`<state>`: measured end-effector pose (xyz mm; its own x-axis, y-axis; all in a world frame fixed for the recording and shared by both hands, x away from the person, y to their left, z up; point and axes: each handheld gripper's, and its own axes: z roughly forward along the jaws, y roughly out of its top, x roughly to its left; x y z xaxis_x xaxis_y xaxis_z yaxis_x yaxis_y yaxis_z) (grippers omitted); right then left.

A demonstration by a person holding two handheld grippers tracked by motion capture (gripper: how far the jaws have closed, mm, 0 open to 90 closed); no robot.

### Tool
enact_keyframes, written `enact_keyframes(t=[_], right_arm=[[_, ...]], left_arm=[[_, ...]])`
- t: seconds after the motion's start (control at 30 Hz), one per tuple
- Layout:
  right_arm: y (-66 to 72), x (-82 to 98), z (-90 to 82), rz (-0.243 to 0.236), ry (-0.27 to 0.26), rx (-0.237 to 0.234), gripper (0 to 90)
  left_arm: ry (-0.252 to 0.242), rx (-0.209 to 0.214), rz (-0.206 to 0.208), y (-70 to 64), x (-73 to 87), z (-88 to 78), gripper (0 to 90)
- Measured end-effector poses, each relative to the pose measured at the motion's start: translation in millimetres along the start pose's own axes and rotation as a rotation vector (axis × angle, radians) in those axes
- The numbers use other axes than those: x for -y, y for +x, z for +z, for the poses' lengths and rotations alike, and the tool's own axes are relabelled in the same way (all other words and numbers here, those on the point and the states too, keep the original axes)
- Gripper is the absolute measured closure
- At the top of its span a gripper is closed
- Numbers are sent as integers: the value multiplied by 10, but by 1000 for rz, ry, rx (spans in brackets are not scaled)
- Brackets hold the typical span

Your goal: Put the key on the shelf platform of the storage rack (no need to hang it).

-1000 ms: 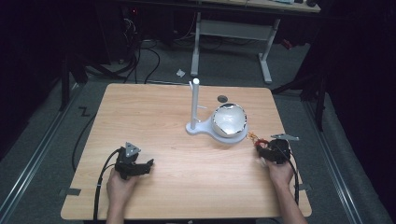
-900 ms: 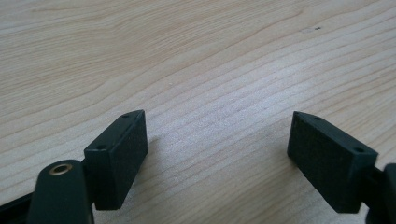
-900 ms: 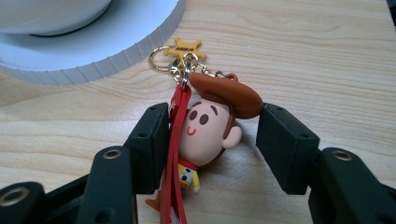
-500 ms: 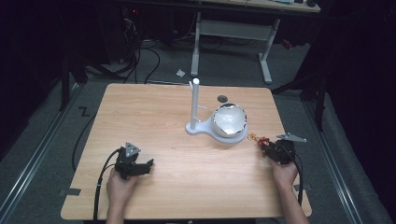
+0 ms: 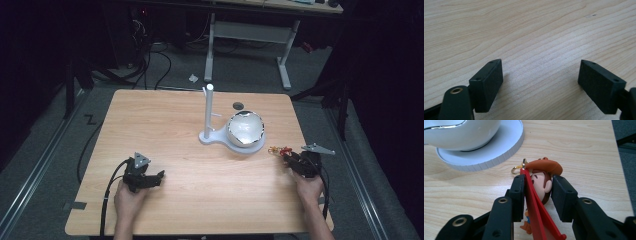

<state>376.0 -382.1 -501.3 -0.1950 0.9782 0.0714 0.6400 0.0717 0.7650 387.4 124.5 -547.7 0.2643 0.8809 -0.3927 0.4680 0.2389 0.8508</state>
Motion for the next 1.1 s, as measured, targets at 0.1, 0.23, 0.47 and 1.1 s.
enact_keyframes(t=[0.1,0.23,0.47,1.1], right_arm=[[-7,-5,-62,2,-12,-1,641],[-19,-12,-149,5,-28,-9,641],[-20,-21,-269,-11,-45,-21,642],[100,-30,-500,-38,-76,-101,642]], left_arm=[[0,0,-1,0,0,0,204],[0,0,-1,0,0,0,204],[0,0,0,0,0,0,204],[0,0,0,0,0,0,204]])
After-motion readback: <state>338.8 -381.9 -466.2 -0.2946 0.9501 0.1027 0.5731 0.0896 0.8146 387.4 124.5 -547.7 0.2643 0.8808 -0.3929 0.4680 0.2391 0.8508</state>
